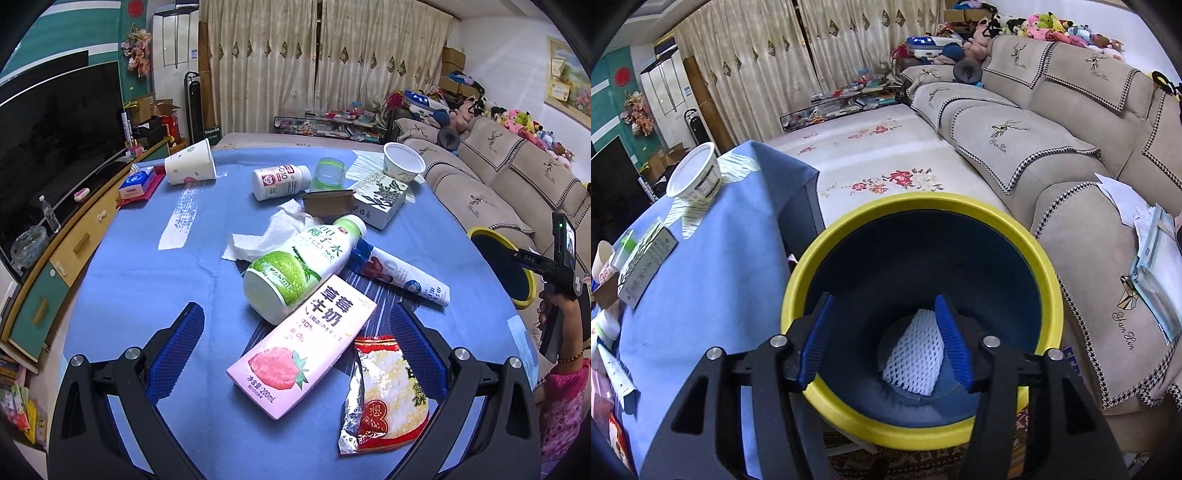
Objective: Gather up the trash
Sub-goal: 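Carry the foam net to the yellow-rimmed bin and release it with the right gripper, then grasp the pink strawberry milk carton with the left gripper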
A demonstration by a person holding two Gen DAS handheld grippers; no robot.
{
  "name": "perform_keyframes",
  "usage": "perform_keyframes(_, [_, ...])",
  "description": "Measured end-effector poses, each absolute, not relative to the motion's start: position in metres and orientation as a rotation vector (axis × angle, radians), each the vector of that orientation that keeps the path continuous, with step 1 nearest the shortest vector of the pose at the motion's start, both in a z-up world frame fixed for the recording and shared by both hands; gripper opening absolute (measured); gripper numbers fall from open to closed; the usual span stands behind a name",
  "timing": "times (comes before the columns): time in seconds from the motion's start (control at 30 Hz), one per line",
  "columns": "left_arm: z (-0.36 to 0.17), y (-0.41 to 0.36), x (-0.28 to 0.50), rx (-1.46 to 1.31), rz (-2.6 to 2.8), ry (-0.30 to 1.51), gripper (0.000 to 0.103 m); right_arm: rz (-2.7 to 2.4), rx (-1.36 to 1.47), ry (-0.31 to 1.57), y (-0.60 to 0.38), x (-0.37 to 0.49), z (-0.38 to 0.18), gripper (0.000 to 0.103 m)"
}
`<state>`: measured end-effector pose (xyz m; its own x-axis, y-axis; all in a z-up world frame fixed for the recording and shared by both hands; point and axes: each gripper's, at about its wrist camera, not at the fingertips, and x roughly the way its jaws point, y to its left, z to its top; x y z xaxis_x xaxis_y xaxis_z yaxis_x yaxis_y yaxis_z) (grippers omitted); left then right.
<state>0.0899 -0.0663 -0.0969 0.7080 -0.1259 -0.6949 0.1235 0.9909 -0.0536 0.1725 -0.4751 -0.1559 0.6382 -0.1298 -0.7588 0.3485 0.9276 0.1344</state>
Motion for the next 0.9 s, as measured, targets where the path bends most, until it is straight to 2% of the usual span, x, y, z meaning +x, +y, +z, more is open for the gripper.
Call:
perform_keyframes(0.47, [-0.137, -0.063, 0.114, 0.005, -0.19, 0.894, 0.099, -0.237, 0.278, 0.844, -0.459, 0.171, -0.156, 0.056])
perform_keyframes(0.63, [-0.147, -0.065, 0.117, 0.037, -0.21, 0.92, 0.092, -0.23, 0.279, 0.851, -0.456, 0.173, -0.159, 0.056])
perform_keyframes(0.7, [-0.151, -0.064, 0.12, 0.021, -0.224, 0.94, 0.084, -0.226, 0.28, 0.854, -0.455, 0.174, -0.16, 0.056])
perform_keyframes(0.83, [-0.156, -0.064, 0.123, 0.003, -0.242, 0.96, 0.083, -0.215, 0.28, 0.858, -0.453, 0.174, -0.161, 0.057])
perform_keyframes(0.9, [-0.156, -0.066, 0.123, 0.004, -0.259, 0.964, 0.077, -0.213, 0.283, 0.858, -0.453, 0.174, -0.162, 0.057])
